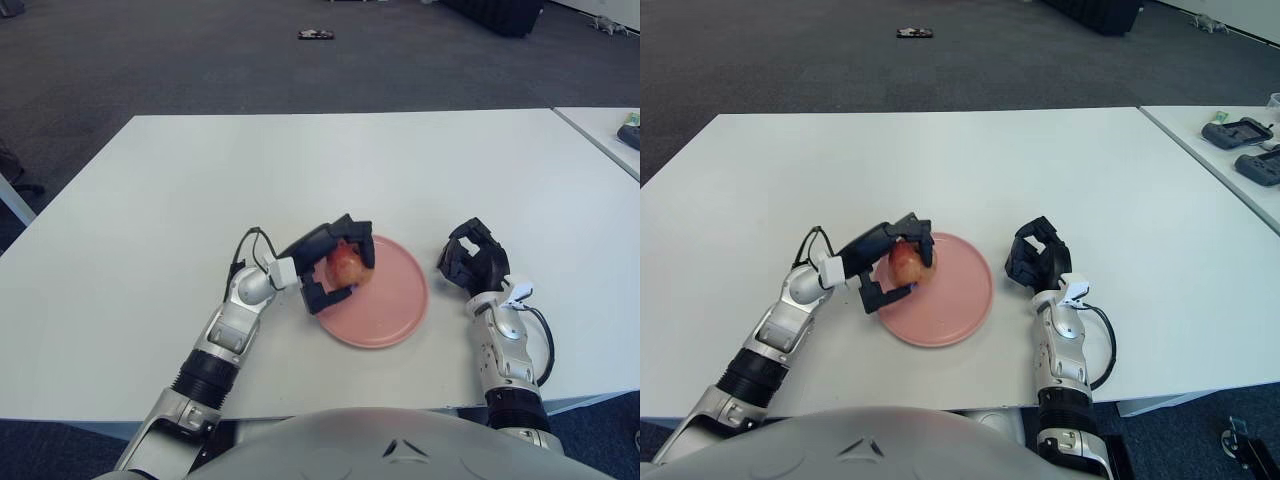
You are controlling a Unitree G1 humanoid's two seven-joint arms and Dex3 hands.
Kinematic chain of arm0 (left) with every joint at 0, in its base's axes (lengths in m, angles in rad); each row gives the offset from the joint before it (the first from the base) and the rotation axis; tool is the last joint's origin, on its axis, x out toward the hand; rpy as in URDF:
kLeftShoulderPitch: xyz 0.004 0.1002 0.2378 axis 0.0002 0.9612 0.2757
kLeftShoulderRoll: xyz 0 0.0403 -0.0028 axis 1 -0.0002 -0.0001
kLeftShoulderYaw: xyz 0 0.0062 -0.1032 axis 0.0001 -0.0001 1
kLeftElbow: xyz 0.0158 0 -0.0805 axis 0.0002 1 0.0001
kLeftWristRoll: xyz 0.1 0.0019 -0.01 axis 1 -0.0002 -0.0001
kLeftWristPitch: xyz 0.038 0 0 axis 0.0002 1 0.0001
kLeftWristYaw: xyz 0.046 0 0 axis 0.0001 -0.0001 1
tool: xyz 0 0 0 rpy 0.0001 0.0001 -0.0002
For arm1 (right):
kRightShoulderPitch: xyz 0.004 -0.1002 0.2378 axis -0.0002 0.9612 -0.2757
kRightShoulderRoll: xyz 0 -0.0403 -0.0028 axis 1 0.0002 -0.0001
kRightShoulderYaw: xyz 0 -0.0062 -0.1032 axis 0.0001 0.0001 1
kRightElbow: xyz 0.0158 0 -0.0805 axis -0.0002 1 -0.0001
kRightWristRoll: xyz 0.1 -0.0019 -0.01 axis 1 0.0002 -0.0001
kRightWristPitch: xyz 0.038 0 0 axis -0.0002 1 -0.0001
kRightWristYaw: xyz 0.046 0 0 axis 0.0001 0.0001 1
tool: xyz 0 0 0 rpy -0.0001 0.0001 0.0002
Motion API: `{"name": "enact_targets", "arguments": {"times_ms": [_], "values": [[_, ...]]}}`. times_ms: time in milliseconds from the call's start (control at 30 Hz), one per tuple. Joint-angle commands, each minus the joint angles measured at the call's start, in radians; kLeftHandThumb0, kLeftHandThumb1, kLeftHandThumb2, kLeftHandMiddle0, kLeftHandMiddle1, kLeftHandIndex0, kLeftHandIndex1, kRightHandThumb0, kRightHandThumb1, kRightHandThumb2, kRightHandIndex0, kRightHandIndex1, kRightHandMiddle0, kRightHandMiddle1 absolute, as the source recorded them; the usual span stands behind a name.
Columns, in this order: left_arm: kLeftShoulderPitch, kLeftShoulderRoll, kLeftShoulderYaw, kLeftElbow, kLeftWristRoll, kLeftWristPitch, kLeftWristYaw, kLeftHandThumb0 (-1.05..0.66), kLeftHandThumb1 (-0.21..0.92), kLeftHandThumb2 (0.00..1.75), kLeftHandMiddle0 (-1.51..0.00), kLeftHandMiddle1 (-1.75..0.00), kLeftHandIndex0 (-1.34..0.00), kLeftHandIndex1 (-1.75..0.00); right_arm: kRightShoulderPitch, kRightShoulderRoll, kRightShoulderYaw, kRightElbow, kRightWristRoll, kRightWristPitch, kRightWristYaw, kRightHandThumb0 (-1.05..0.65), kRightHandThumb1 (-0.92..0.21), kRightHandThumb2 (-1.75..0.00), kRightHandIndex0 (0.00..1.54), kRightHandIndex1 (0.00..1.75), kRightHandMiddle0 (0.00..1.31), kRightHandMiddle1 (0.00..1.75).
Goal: Put the apple into the plate.
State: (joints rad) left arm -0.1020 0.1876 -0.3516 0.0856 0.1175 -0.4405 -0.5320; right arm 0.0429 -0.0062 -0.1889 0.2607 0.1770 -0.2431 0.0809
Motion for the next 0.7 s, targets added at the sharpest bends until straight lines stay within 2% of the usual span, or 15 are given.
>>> {"name": "enact_targets", "arguments": {"times_ms": [0, 233, 667], "values": [[-0.04, 0.013, -0.015, 0.061, 0.022, -0.061, -0.002, 0.0, -0.11, 1.75, -0.99, -1.58, -0.71, -1.75, 0.027, 0.007, 0.002, 0.039, 0.004, 0.041, -0.003, -0.45, -0.4, -1.22, 0.97, 1.75, 0.54, 1.75], [-0.049, 0.022, -0.038, 0.102, 0.008, -0.105, -0.031, 0.0, -0.12, 1.75, -1.0, -1.57, -0.71, -1.75, 0.026, 0.007, 0.002, 0.039, 0.0, 0.042, -0.008, -0.45, -0.41, -1.22, 0.96, 1.75, 0.54, 1.75], [-0.035, 0.015, -0.07, 0.085, -0.006, -0.062, -0.069, 0.0, -0.12, 1.75, -1.0, -1.56, -0.71, -1.75, 0.026, 0.002, 0.008, 0.035, -0.006, 0.043, -0.006, -0.45, -0.41, -1.21, 0.95, 1.75, 0.54, 1.75]]}}
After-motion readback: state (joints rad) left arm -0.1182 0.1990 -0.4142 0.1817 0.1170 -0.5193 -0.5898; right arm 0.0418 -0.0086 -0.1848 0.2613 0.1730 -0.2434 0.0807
